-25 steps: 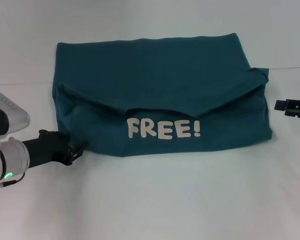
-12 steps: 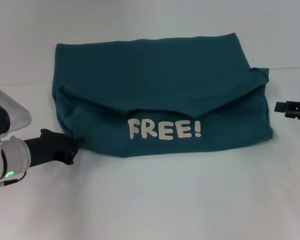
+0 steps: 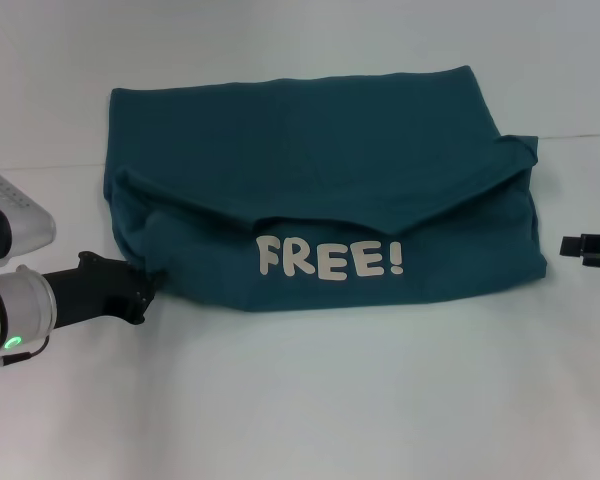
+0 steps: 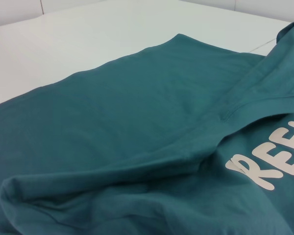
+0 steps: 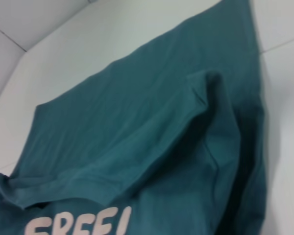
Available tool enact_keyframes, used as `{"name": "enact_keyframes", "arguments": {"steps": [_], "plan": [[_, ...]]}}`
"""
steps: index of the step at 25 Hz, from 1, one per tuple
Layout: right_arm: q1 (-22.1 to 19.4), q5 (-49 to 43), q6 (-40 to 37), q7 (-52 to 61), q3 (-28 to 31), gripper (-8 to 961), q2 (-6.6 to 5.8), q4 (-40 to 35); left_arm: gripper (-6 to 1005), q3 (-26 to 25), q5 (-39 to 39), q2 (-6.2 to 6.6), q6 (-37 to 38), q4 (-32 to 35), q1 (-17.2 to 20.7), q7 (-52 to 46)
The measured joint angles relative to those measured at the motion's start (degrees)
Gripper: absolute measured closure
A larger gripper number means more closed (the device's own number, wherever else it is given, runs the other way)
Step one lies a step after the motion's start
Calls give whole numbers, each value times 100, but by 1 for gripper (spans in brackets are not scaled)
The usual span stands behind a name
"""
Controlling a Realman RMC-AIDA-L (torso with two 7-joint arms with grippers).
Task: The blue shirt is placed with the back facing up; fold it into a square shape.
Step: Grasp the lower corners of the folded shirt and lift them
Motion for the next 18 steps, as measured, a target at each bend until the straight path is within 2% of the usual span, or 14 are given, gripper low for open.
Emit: {"name": "enact_keyframes", "arguments": {"steps": [4,11,18], "plan": [[58,-38,262,-48,-4,425,109,23,981,22,20,4,3,7,2,-4],[273,-42,942,-192,-284,427,421,41,980,25,24,5,3,10,-11,-7],[415,-42,1459,-205,-565,430,577,178,980,-2,24,10,2,10,-13,-8]]}}
